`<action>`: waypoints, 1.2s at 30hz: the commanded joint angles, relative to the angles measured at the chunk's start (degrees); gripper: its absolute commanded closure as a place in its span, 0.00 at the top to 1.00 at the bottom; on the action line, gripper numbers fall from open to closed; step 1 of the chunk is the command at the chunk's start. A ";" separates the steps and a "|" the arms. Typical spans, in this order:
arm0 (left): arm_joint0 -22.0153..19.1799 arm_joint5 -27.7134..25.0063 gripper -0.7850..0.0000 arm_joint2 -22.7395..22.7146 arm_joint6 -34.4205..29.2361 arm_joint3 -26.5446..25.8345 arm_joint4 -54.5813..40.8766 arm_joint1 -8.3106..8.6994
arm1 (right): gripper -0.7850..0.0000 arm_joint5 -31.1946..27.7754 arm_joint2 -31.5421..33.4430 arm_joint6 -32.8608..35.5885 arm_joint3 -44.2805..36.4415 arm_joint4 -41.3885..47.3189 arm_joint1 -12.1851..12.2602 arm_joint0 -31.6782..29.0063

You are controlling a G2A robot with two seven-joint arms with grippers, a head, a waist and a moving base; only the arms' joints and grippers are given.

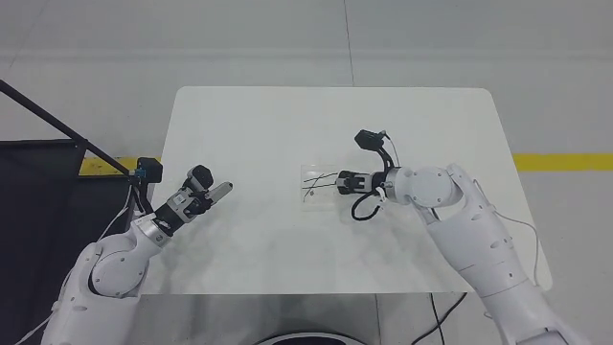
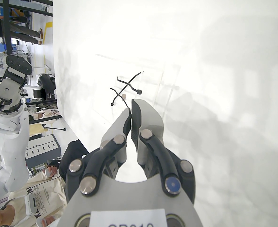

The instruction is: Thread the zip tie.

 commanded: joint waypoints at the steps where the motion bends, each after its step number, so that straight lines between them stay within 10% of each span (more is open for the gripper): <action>1: 0.00 0.00 1.00 0.00 0.00 0.00 0.00 0.00 | 0.00 -0.07 0.39 0.03 -0.28 0.00 0.12 -0.28; 17: 0.19 -0.91 1.00 0.48 -0.16 -0.77 -2.08 0.06 | 0.00 -11.62 9.38 -4.47 -9.78 1.31 2.77 -9.77; 36: -4.76 -3.58 1.00 6.35 -28.92 3.86 -30.77 2.23 | 0.00 -30.94 13.93 -1.16 -19.75 2.50 5.41 -19.43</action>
